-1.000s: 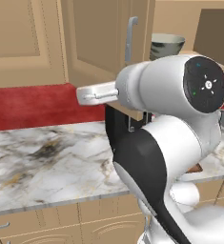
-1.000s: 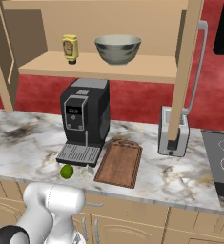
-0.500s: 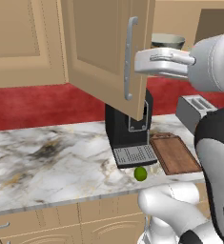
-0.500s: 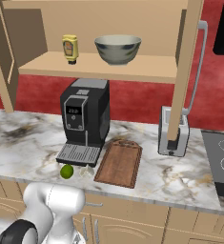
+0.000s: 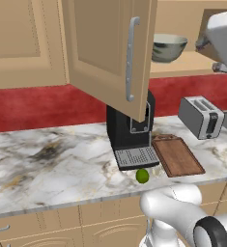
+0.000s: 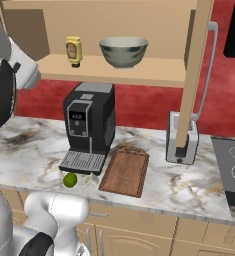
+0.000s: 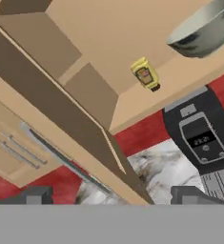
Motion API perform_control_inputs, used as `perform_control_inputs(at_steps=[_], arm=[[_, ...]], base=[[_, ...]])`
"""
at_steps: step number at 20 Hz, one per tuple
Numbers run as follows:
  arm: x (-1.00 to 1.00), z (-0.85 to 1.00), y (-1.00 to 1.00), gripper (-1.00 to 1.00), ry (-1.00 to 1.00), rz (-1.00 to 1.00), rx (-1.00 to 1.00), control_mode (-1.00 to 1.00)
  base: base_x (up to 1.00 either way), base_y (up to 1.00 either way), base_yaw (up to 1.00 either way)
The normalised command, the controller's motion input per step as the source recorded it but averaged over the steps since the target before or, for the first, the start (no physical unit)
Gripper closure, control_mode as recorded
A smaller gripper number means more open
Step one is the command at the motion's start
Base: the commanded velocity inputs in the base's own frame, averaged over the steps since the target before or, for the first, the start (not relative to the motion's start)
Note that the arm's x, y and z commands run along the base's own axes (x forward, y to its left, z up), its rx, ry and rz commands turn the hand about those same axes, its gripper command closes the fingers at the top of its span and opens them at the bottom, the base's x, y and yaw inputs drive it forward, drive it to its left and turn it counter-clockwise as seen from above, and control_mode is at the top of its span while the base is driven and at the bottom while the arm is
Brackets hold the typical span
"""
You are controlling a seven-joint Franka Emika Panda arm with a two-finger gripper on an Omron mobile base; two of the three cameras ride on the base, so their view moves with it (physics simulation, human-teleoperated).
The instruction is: Open the cabinet. Place the bowl and condiment on the counter. Then place the lime and garlic on the cutting board.
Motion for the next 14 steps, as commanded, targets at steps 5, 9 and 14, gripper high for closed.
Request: perform_control_inputs(at_steps=[5, 9, 14], arm=[[0.95, -0.64, -0.23, -1.0, 0.07, 0.19, 0.26, -1.0], [1.0, -0.69, 0.36, -1.0, 0.11, 0.35, 0.21, -1.0], [0.86, -0.26, 0.9, -1.0, 0.02, 0.47, 0.14, -1.0]], base=[[0.0, 0.0, 0.0], [0.0, 0.0, 0.0], [0.0, 0.0, 0.0]])
